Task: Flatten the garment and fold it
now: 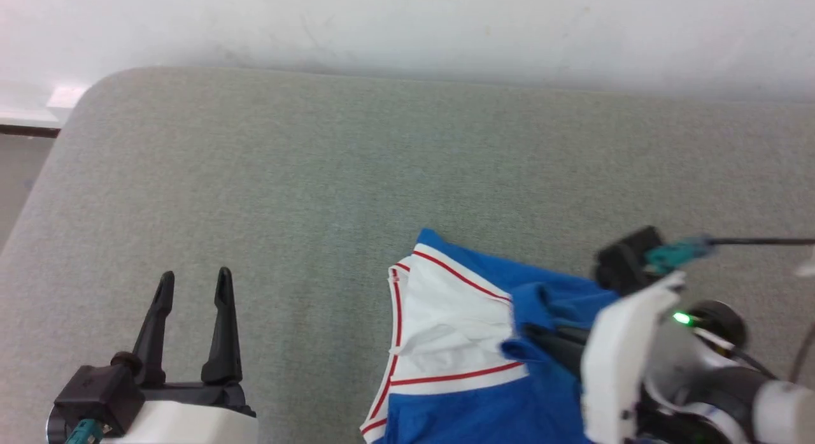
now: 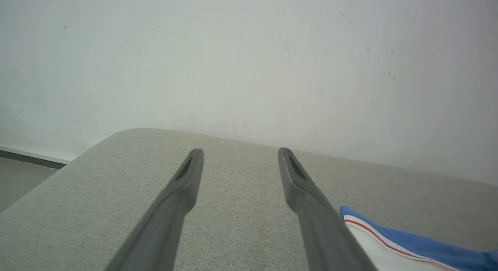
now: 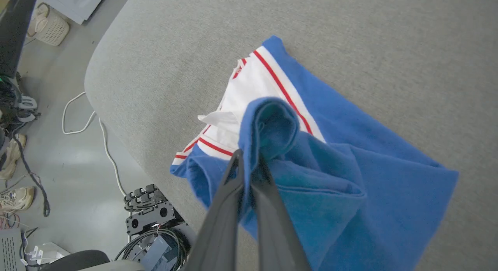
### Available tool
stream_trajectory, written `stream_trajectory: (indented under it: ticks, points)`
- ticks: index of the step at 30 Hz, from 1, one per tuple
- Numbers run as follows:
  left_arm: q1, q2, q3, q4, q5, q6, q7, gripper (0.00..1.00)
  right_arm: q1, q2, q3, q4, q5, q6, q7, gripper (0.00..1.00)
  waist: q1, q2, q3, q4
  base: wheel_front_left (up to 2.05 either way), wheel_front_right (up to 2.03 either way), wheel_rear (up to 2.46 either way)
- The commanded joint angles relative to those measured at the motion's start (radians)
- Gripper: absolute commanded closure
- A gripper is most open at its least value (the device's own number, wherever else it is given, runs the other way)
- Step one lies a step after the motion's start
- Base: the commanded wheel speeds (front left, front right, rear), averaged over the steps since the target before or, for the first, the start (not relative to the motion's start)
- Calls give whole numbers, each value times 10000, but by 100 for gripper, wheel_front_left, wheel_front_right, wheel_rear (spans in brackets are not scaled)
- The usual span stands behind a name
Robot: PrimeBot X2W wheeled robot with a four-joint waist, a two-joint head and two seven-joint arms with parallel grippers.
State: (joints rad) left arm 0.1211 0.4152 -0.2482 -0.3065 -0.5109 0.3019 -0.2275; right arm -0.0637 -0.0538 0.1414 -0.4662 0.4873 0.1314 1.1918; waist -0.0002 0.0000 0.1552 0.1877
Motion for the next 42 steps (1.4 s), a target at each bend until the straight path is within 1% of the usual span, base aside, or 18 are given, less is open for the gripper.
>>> stream_trajectory:
  ticks: [1,2,4,9,18,23,24,25,27,29,32,34,36,38,42]
  points:
    - [44,-23,-36,44,-60,-59,24,0,-411,29,396,266,124,-7,-126,100,2,0,-51,197,0,0,0]
    - [44,-23,-36,44,-60,-59,24,0,-411,29,396,266,124,-7,-126,100,2,0,-51,197,0,0,0]
    - [15,-30,-88,64,-71,-92,41,0,-804,31,924,660,131,-7,-334,100,2,0,0,302,0,0,0]
    - [-199,-130,-291,162,-81,-187,78,0,-1790,33,1916,2022,-72,-7,-1063,100,2,0,203,616,0,0,0]
    - [-773,-588,-866,631,-107,-467,53,0,-2856,34,2597,5041,-876,-7,-2682,100,2,0,727,1458,0,0,0]
    - [-1067,-812,-1148,965,-91,-610,29,0,-3073,35,2664,6478,-1173,-7,-3558,100,2,0,780,1844,0,0,0]
    - [-1108,-844,-1188,1022,-90,-618,34,0,-3115,35,2671,6699,-1161,-7,-3733,56,2,0,760,1875,0,0,0]
    - [-1142,-869,-1218,1074,-90,-622,43,0,-3155,35,2644,6889,-1137,-7,-3907,0,2,0,727,1888,0,0,0]
    - [-1167,-882,-1251,1158,-101,-622,73,0,-3263,35,2741,7092,-927,-7,-4159,0,2,0,616,1846,0,0,0]
    - [-1124,-844,-1216,1179,-120,-592,92,0,-3398,35,2976,7077,-549,-7,-4136,0,2,0,490,1690,0,0,0]
    - [-984,-755,-1126,1119,-151,-515,116,0,-3547,35,3149,6586,118,-7,-3840,0,2,0,308,1341,0,0,0]
    - [-873,-713,-1077,1037,-161,-442,131,0,-3529,35,2974,6055,454,-7,-3602,0,2,0,192,1098,0,0,0]
    - [-779,-668,-1032,920,-173,-383,151,0,-3413,35,2487,5401,570,-7,-3404,0,2,0,148,869,0,0,0]
    - [-748,-627,-1019,794,-160,-346,182,0,-3156,35,1625,4610,400,-7,-3340,0,2,0,154,695,0,0,0]
    - [-769,-539,-1000,547,-92,-272,249,0,-2297,35,-452,2750,-685,-7,-3655,0,2,0,332,422,0,0,0]
